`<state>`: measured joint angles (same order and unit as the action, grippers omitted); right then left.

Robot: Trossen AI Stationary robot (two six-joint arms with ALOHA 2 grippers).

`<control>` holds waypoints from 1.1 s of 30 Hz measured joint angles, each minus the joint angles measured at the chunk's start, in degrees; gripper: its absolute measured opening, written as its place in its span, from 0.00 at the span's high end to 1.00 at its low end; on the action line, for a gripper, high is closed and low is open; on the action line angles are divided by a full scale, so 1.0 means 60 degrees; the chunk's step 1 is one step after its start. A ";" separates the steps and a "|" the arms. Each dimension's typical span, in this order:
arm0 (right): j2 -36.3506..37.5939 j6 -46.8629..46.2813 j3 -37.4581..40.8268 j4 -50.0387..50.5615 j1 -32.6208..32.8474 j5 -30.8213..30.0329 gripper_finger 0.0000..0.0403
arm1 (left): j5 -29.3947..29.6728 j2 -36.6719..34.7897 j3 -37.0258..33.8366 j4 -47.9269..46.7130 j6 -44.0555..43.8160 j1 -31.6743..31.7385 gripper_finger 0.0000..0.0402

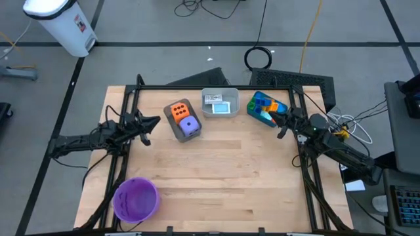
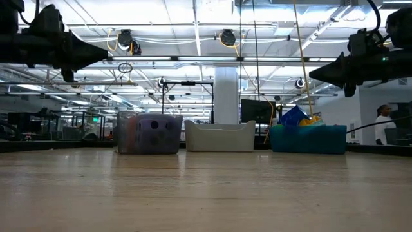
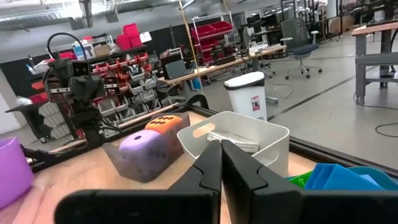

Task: Pick & Place Toys
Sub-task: Return to Home Position

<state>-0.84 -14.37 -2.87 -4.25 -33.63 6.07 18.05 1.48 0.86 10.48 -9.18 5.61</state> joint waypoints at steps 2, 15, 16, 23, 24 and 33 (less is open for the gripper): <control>0.0000 0.0036 0.0003 -0.0023 0.0000 -0.0004 0.99 | 0.0004 0.0000 0.0000 0.0003 0.0048 0.0000 0.87; 0.0000 0.0047 0.0007 -0.0032 0.0000 0.0000 1.00 | 0.0003 0.0000 0.0007 0.0004 -0.0026 0.0000 0.87; 0.0000 0.0047 0.0007 -0.0032 0.0000 0.0000 1.00 | 0.0003 0.0000 0.0007 0.0004 -0.0012 0.0000 0.87; 0.0000 0.0047 0.0007 -0.0032 0.0000 0.0000 0.99 | 0.0003 0.0000 0.0011 0.0004 -0.0002 0.0000 0.87; 0.0000 0.0047 0.0007 -0.0032 0.0000 0.0000 0.99 | 0.0003 0.0000 0.0011 0.0004 0.0002 0.0000 0.87; 0.0000 0.0050 0.0007 -0.0034 0.0000 0.0000 1.00 | 0.0003 0.0000 0.0011 0.0004 0.0002 0.0000 0.87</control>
<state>-0.84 -14.06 -2.83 -4.45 -33.63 6.07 18.06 1.48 0.93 10.50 -9.17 5.61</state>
